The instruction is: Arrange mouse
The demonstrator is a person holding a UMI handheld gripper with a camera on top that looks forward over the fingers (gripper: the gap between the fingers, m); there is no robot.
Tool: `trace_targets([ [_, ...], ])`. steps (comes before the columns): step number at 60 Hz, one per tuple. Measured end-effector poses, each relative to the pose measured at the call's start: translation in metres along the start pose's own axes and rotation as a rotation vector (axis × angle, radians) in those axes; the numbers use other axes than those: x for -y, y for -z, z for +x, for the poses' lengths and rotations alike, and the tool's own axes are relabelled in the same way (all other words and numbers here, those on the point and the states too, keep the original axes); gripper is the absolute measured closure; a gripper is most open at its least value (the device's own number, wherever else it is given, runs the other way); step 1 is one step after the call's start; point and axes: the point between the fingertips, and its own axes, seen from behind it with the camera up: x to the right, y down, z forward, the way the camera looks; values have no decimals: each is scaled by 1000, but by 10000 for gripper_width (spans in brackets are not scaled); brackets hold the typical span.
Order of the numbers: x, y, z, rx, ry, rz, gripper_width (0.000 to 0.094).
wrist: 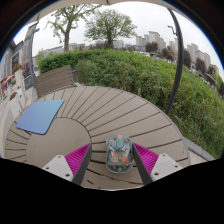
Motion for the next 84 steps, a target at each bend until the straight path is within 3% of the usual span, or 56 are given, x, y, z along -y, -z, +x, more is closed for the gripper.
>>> trace_targets([
  [6,0,0,-1,7,2,1,159],
  [7,0,0,0,10,3,2,233],
  [9,0,0,5,-4,17,-4,518],
  [18,8,6,1,25,-10,-38,555],
  [25,81,31,-22,49,16,44,556],
  [34,181,42,-135,207,-35,117,557],
  [40,205,15,-228,256,-12,163,557],
  [49,142,-59,-338,310,73,81,541],
  [59,91,-96,-357,199,124,4,459],
  [60,87,-95,-357,188,120,-12,424],
  [62,85,-91,-353,164,102,-33,255],
  [64,87,-80,-353,155,85,-31,67],
  [66,94,-68,-348,141,76,-18,117],
  [70,104,-33,-335,113,69,-16,80],
  [84,100,173,-294,95,79,-90,86],
])
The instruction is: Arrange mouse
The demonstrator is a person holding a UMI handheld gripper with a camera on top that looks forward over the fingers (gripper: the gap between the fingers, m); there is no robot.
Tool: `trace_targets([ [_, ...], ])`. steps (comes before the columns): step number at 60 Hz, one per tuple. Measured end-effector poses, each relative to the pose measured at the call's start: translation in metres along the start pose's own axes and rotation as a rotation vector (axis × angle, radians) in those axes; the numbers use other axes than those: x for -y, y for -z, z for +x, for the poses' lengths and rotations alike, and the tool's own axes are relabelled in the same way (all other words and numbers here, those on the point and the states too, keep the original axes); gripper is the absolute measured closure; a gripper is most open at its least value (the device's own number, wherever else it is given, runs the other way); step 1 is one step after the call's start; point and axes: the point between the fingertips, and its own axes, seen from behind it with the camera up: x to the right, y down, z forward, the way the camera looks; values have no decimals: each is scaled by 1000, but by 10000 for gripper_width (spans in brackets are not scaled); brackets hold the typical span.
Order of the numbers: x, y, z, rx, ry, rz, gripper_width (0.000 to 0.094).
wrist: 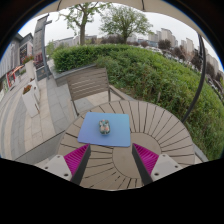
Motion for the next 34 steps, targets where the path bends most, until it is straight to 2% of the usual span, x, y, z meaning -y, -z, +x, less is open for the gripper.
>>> trace_targets([
  [5,-31,60,15,-35,-22,-51,87],
  [13,-68,116,49,-126,-90,-63,83],
  [24,-97,142,97,-197,-167,-33,82],
  [34,-117,152,107,-146,-169,-49,84],
])
